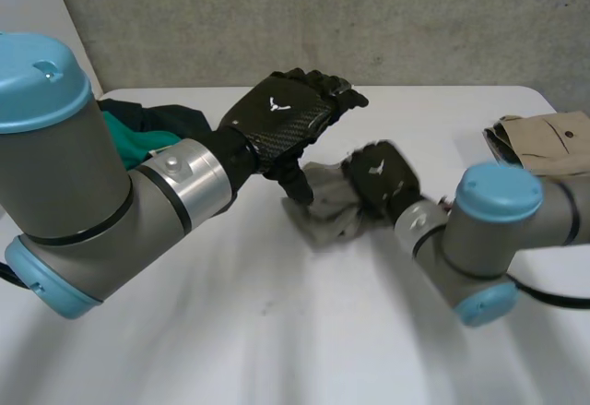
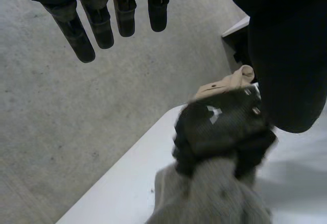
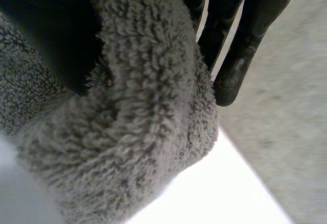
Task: Fold the laundry.
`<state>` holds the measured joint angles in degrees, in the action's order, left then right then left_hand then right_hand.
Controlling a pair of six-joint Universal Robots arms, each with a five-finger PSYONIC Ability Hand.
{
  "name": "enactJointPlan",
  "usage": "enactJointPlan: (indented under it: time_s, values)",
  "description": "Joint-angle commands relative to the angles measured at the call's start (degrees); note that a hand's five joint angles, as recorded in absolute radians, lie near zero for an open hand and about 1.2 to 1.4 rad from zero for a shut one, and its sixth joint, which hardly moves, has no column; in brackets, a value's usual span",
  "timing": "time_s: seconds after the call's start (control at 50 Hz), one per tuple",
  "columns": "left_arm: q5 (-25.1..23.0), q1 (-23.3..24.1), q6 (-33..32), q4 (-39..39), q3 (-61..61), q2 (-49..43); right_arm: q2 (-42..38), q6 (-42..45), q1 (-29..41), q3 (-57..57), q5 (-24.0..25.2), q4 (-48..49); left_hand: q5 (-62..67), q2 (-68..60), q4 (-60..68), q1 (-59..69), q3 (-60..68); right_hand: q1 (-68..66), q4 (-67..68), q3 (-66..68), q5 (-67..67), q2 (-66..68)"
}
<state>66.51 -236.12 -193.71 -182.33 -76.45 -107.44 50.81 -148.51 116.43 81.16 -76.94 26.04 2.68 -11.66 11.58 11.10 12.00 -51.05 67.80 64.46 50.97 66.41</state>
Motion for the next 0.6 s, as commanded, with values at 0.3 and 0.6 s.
enactJointPlan:
  time_s: [0.3, 0.6]
  values:
    - [1.4, -1.6, 0.3, -0.2, 0.8, 1.4, -11.6, -12.2, -27.4, -44.4, 13.1, -2.0, 0.1, -1.1, 1.2, 1.6, 0.7, -29.0, 12.2, 15.5, 19.0, 13.6]
    - [2.0, -1.6, 0.1, -0.3, 0.7, 0.8, -33.9, -21.4, -41.2, -55.9, 25.3, 11.0, 0.2, -1.2, 1.3, 1.8, 0.9, -29.0, 12.2, 15.5, 19.0, 13.6]
